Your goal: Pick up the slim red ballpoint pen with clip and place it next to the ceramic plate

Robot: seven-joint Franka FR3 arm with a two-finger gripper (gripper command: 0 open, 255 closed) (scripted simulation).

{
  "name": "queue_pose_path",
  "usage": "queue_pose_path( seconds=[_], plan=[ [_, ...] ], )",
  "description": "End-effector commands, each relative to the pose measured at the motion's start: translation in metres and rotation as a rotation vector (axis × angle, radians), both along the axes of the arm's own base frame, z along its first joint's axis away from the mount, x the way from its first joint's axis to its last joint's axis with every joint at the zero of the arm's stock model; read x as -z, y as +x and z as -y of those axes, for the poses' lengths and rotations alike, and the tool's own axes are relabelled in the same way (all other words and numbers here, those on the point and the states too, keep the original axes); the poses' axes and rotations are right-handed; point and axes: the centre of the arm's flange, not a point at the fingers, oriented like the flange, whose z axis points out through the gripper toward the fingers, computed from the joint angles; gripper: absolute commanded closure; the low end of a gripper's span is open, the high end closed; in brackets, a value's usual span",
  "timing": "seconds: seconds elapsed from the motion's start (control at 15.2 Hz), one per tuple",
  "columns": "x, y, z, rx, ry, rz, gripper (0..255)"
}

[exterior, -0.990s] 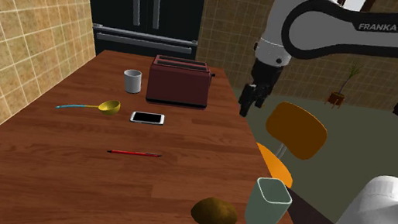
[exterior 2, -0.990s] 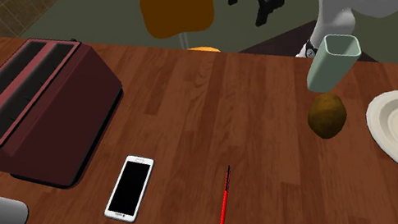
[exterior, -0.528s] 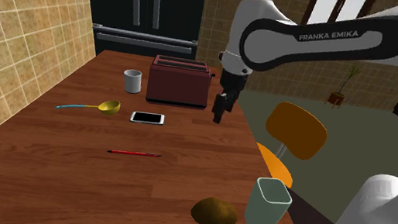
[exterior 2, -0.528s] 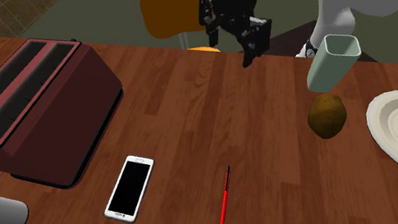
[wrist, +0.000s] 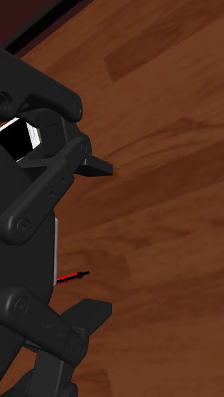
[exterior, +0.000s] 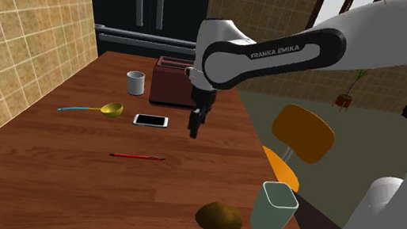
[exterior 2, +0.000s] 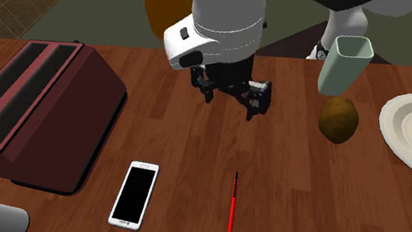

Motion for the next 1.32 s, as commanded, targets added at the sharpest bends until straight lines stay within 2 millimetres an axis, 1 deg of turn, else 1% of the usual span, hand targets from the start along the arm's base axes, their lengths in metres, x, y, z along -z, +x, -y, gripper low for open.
queue_pose_path(
  seconds=[0.0,0.26,0.53,0.59,0.99,1.06,1.25],
  plan=[
    [0.013,0.011,-0.018,-0.067,0.002,-0.007,0],
    [0.042,0.031,-0.058,-0.197,0.005,-0.022,0],
    [0.071,0.046,-0.101,-0.327,0.009,-0.036,0],
    [0.073,0.047,-0.104,-0.338,0.009,-0.037,0],
    [0.105,0.045,-0.104,-0.338,0.009,-0.037,0],
    [0.113,0.045,-0.104,-0.338,0.009,-0.037,0],
    [0.113,0.045,-0.104,-0.338,0.009,-0.037,0]
  ],
)
